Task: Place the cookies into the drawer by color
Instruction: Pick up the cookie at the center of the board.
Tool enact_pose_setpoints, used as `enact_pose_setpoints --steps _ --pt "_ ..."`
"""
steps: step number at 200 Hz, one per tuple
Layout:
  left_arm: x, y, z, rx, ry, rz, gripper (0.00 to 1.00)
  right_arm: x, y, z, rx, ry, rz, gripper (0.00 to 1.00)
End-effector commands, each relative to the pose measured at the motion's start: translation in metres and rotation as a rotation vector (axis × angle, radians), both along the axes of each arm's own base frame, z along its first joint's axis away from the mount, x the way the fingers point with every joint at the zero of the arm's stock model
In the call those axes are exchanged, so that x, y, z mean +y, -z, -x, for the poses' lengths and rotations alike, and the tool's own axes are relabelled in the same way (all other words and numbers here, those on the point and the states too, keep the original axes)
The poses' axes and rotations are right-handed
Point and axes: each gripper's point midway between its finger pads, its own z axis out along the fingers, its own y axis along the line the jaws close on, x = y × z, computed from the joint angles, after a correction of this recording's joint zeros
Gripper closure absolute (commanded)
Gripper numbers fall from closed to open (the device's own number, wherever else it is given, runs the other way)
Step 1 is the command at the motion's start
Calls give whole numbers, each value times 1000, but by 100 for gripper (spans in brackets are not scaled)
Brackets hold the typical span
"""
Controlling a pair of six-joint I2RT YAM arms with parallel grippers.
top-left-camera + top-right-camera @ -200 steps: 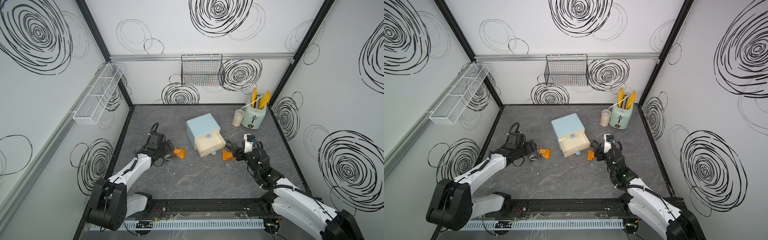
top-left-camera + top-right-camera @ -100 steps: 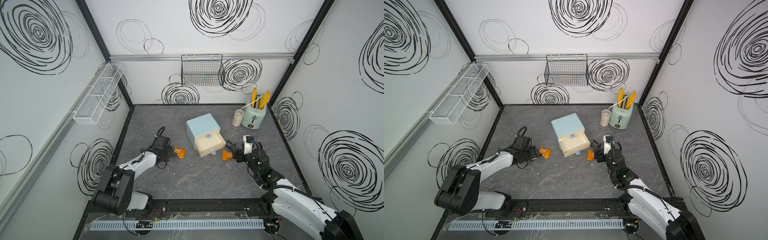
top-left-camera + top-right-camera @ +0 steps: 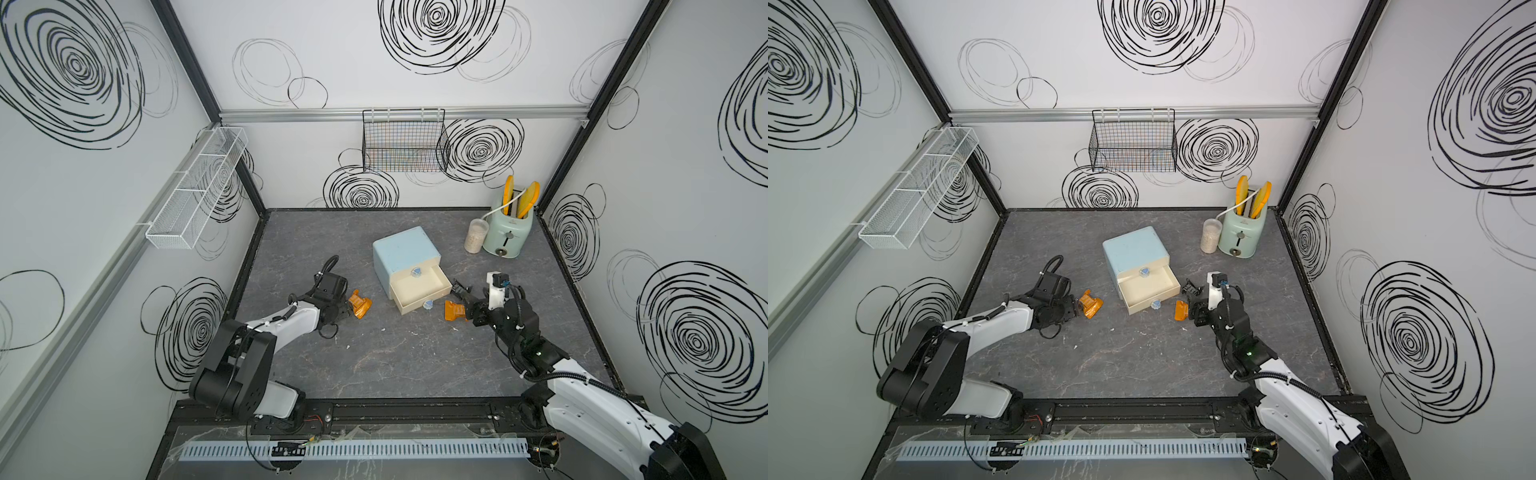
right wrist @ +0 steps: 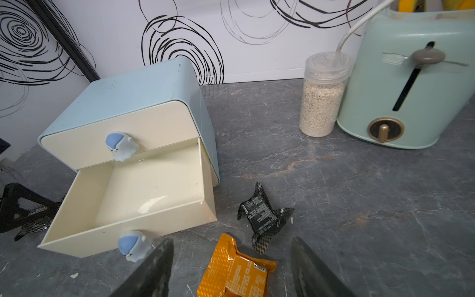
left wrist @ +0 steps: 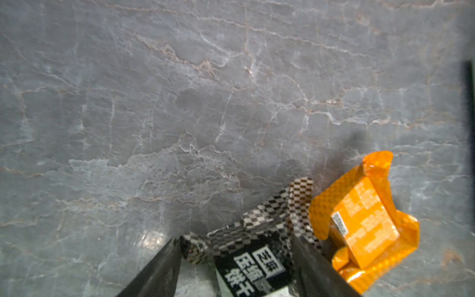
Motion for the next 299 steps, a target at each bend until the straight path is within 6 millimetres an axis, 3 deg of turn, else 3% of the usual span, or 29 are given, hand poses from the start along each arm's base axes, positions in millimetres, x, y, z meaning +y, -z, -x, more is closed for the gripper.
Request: enact_pose_setpoints --steps 1,47,114,130,151,159,165,199,224,257,299 --pt "5 -2 -3 3 -5 -70 27 -3 3 2 1 9 -7 27" --pt "9 1 -4 -5 -1 -104 34 -4 4 3 2 7 -13 27" --pt "3 15 -5 25 22 -74 26 -6 1 5 -7 12 -25 27" --pt "5 13 -6 19 12 -77 34 -6 0 5 -11 12 -24 27" --pt "8 5 -6 -13 -2 -80 66 -6 -2 5 -14 12 -25 27" --pt "10 0 -7 -30 -10 -86 76 -7 -2 5 -15 15 -24 27" --pt "13 -5 -7 -42 -20 -94 78 -7 -2 5 -14 15 -23 27" --pt "24 -43 -12 -126 -60 -136 76 -7 -5 5 -20 13 -25 27" --pt "17 -78 -18 -203 -49 -108 75 -7 -5 5 -21 13 -25 26" --pt "-13 -131 -26 -317 22 -11 74 -7 -5 5 -22 13 -24 26" --pt "-74 -194 -27 -415 178 169 74 -7 -6 5 -24 12 -22 26"
